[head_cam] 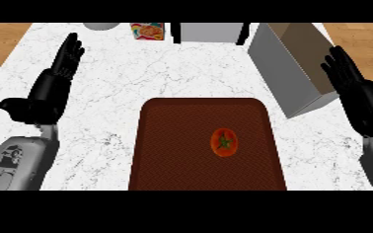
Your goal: Pick the tomato from the tray and place it in the cardboard box
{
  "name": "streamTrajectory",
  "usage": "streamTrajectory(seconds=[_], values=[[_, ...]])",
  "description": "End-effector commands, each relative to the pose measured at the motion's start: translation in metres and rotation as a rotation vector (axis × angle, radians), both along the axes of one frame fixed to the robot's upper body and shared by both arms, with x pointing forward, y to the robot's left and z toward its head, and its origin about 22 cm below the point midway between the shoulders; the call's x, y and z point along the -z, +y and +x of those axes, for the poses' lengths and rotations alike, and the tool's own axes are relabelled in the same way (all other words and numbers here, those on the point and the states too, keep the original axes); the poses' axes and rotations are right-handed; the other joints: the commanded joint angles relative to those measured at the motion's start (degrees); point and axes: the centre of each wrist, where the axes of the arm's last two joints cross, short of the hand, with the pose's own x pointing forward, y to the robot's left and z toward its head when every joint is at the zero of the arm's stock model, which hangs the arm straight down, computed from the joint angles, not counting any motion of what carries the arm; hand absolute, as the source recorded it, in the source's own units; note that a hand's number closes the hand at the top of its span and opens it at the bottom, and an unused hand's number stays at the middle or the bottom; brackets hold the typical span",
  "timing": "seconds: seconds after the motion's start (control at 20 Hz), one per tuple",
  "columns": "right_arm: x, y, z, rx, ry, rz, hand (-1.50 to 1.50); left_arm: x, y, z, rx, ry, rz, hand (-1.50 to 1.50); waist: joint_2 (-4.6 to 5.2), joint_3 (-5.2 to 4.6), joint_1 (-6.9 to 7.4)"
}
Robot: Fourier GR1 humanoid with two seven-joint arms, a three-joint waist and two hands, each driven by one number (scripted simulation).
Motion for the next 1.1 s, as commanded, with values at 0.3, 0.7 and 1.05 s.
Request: streamTrajectory(seconds=[0.3, 0.7, 1.05], values=[[-0.077, -0.008, -0.043, 0.233, -0.401, -0.513, -1.5, 0.023, 0.02, -0.022, 0.066, 0.123, 0.135, 0.0, -0.19, 0.77, -7.99], [-0.029, 0.044, -0.133, 0.221, -0.517, -0.688, -1.5, 0.017, 0.012, -0.03, 0.16, 0.096, 0.13, 0.0, 1.38, 1.61, -3.32], [-0.042, 0.066, -0.158, 0.151, -0.339, -0.982, -1.5, 0.01, 0.0, -0.018, 0.194, 0.084, 0.162, 0.0, 2.09, 1.4, -1.93]])
